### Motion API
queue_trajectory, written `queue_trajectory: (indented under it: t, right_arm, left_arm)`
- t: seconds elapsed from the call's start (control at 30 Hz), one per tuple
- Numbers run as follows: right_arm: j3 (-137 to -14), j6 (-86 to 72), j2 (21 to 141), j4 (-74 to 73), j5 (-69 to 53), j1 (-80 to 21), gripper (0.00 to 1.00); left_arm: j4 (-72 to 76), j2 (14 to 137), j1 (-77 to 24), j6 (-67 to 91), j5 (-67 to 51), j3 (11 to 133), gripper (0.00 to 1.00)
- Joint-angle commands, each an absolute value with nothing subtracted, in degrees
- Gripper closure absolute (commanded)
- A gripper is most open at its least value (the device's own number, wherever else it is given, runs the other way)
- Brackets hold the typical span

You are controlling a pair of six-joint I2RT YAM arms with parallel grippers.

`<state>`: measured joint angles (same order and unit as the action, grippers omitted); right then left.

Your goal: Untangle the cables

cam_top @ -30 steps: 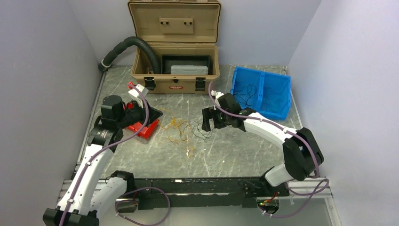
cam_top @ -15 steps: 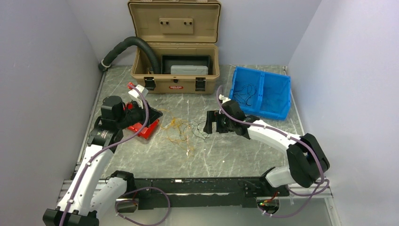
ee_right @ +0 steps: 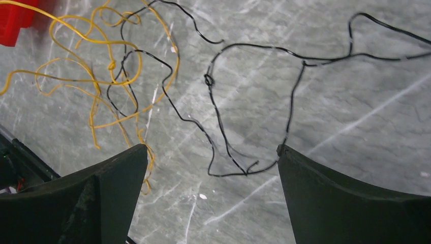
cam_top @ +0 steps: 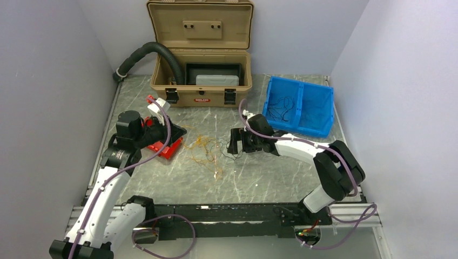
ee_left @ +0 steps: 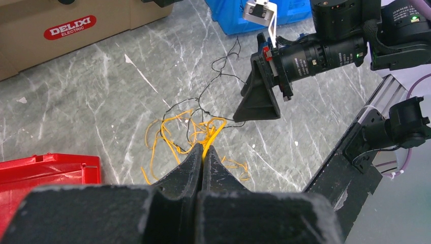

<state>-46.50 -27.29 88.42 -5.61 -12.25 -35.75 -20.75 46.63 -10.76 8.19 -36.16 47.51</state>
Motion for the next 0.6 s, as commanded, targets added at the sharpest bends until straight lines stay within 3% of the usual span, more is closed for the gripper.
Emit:
queue_trajectory:
  t: [0.0,0.57]
  right_arm:
    - [-50.59,-26.1,90.81,-1.37,-13.17,-37.0,0.0]
    - [-62.81,-29.81,102.76,-12.43,18.21,-47.85,0.0]
  left_arm:
    - [-18.21,45.72,-10.99,7.9,-37.09,47.23,1.0]
    - [-18.45,45.35,-11.06,8.09,-36.65,47.1,1.0]
